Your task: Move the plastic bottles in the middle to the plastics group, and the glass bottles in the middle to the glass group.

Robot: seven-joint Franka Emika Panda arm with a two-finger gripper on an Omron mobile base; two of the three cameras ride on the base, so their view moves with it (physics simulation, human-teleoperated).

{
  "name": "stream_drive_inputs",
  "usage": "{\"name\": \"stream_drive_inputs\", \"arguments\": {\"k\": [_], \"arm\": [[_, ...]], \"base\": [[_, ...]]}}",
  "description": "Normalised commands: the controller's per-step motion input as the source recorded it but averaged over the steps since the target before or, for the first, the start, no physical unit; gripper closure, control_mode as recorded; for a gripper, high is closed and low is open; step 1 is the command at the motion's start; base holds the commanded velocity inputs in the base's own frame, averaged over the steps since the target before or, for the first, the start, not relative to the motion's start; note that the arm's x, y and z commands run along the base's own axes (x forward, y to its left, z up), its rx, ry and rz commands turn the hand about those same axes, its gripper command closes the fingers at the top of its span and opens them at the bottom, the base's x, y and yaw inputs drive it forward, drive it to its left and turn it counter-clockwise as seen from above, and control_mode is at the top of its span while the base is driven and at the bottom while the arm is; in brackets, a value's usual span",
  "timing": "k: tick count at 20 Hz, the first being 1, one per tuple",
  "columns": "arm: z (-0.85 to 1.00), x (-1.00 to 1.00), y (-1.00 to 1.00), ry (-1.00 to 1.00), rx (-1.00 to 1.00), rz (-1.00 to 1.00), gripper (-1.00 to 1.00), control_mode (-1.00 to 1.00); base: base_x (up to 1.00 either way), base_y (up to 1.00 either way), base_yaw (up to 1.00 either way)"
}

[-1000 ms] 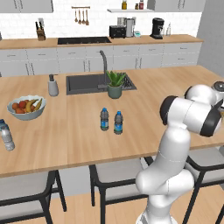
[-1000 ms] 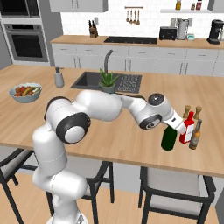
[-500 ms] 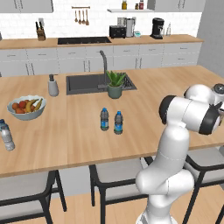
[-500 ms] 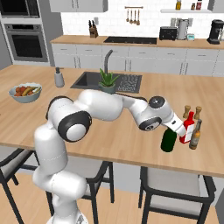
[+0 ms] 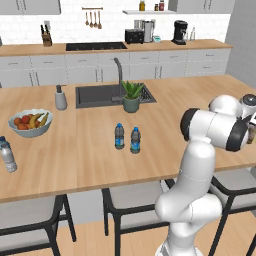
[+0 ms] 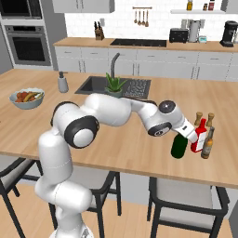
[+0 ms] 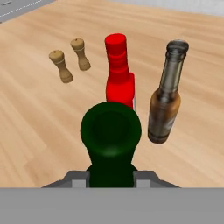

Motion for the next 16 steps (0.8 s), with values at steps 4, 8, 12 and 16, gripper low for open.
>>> {"name": "stream_drive_inputs", "arguments": {"k": [4,8,12,16], "arm": [[0.0,0.0,-0.01,0.0,0.0,0.0,1.0,-1.0],[0.0,0.0,-0.14,0.0,0.0,-0.01,1.0,-1.0],[0.0,0.1,-0.02,0.0,0.0,0.0,1.0,-1.0],[-0.08,0.02,0.0,0.0,0.0,0.0,1.0,-1.0]], "base": [[0.0,0.0,0.0],[0.0,0.0,0.0],[0.0,0.0,0.0],[0.0,0.0,0.0]]}}
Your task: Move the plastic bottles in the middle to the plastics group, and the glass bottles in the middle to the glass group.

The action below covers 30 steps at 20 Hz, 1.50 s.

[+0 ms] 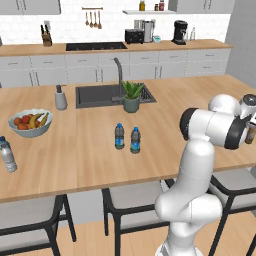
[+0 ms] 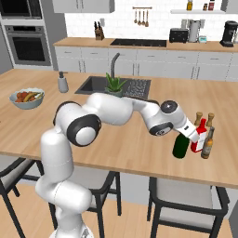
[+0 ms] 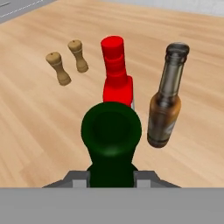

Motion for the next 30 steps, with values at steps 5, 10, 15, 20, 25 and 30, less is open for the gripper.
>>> {"name": "stream_drive_inputs", "arguments": {"k": [5,10,15,20,25,30], "arm": [[-0.12,0.0,0.0,0.0,0.0,0.0,1.0,-1.0],[0.0,0.0,0.0,0.0,0.0,0.0,-1.0,-1.0],[0.0,0.0,0.0,0.0,0.0,0.0,-1.0,-1.0],[0.0,0.0,0.0,0.0,0.0,0.0,-1.0,-1.0],[0.0,0.0,0.02,0.0,0.0,0.0,-1.0,-1.0],[0.06,0.0,0.19,0.0,-0.01,0.0,-1.0,-1.0]], "base": [[0.0,0.0,0.0],[0.0,0.0,0.0],[0.0,0.0,0.0],[0.0,0.0,0.0],[0.0,0.0,0.0],[0.0,0.0,0.0]]}}
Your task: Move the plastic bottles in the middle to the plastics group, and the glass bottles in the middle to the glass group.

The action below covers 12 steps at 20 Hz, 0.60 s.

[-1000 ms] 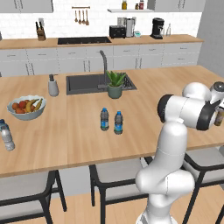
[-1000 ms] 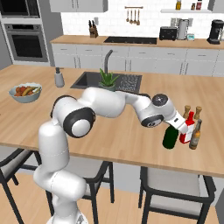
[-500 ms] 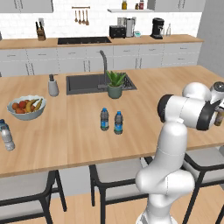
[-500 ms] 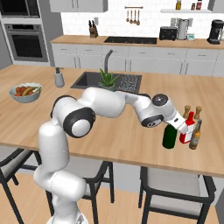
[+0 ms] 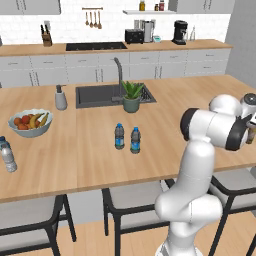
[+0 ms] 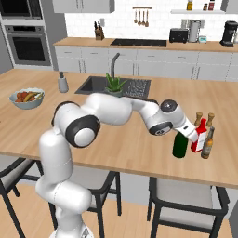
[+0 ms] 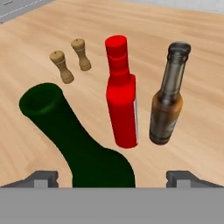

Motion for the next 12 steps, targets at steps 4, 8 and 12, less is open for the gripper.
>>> {"name": "stream_drive_inputs", "arguments": {"k": [4,8,12], "arm": [[0.17,-0.18,0.34,-0.01,-0.03,0.0,-1.0,-1.0],[0.27,-0.29,0.48,-0.03,-0.04,0.0,-1.0,-1.0],[0.24,-0.42,0.61,0.0,-0.02,0.0,-1.0,-1.0]], "base": [[0.0,0.0,0.0],[0.0,0.0,0.0],[0.0,0.0,0.0]]}}
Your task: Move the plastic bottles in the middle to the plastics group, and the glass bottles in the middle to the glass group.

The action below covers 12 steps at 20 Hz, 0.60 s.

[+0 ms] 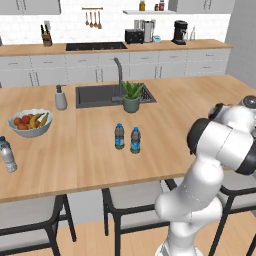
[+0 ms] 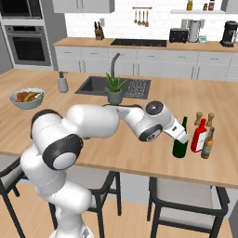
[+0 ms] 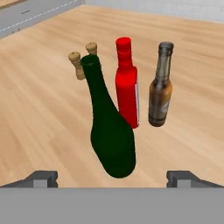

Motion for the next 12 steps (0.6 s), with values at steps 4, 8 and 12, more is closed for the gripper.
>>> {"name": "stream_drive_inputs", "arguments": {"k": [4,8,12], "arm": [[0.08,-0.55,0.5,0.0,0.0,0.03,-1.0,-1.0],[0.31,-0.19,0.57,0.02,0.0,0.1,-1.0,-1.0],[0.54,0.0,0.65,0.03,0.0,0.22,-1.0,-1.0]], "base": [[0.0,0.0,0.0],[0.0,0.0,0.0],[0.0,0.0,0.0]]}}
